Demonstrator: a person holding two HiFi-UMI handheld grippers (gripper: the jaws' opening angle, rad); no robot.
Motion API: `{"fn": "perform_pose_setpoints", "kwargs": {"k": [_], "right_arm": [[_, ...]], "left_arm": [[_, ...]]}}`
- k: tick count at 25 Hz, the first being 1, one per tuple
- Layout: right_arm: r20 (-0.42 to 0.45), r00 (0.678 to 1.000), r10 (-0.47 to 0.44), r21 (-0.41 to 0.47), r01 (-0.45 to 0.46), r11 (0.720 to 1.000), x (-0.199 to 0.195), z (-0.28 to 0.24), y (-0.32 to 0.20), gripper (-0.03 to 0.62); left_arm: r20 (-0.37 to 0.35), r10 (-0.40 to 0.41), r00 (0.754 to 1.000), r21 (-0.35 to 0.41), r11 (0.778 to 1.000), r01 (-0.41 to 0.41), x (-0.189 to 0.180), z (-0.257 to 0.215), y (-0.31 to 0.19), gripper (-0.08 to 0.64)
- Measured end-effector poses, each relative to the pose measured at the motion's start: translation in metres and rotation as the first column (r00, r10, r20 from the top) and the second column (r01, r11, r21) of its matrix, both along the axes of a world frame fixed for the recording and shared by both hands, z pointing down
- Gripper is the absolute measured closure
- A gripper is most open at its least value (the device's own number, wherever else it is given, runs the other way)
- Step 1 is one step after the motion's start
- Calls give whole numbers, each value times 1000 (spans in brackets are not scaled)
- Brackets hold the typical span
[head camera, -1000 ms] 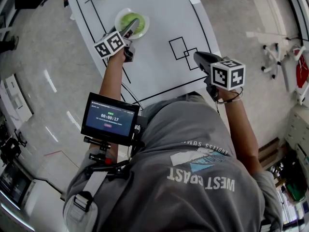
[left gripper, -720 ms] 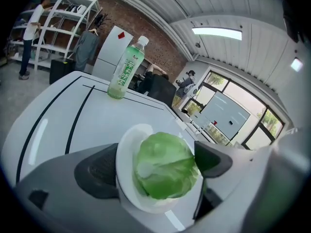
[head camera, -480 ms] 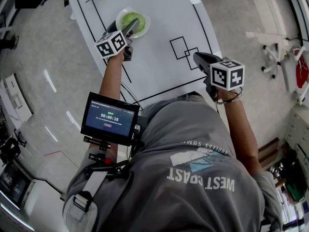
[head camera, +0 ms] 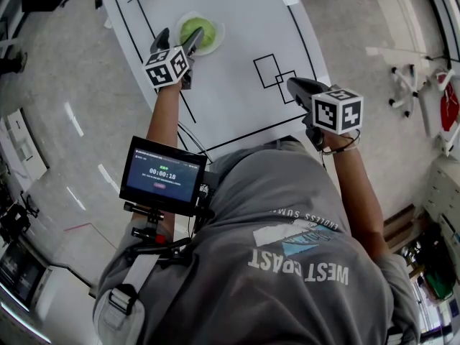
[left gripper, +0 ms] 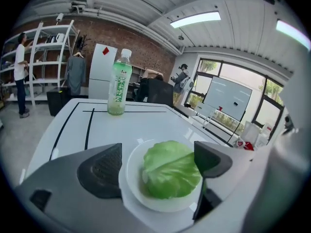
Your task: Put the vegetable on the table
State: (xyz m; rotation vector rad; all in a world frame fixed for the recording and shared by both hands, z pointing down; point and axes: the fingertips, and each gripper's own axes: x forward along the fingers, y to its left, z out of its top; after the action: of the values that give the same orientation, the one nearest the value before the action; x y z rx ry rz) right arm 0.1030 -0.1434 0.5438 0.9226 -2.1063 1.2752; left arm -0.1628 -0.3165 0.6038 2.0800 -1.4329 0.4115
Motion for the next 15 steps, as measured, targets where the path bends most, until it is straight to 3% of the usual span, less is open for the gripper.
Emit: {"fn": "perform_pose_setpoints", "kwargs": {"k": [4,10,15], "right_arm": [[-2,1000,0,-5,0,1000,0,3,1,583],[-1,1000,3,-2,-3,1000,-1,2,1,583],[1,1000,3,18,-3,1000,-1,-3,-4,583]], "left_arm": [[-80,-15,997,-30,999,13,-2,6,1,89],[7,2,1000,16,1000,-2,-5,-3,1,91],[-25,-33,999,93,995,35,-8,-32,-6,92]]}}
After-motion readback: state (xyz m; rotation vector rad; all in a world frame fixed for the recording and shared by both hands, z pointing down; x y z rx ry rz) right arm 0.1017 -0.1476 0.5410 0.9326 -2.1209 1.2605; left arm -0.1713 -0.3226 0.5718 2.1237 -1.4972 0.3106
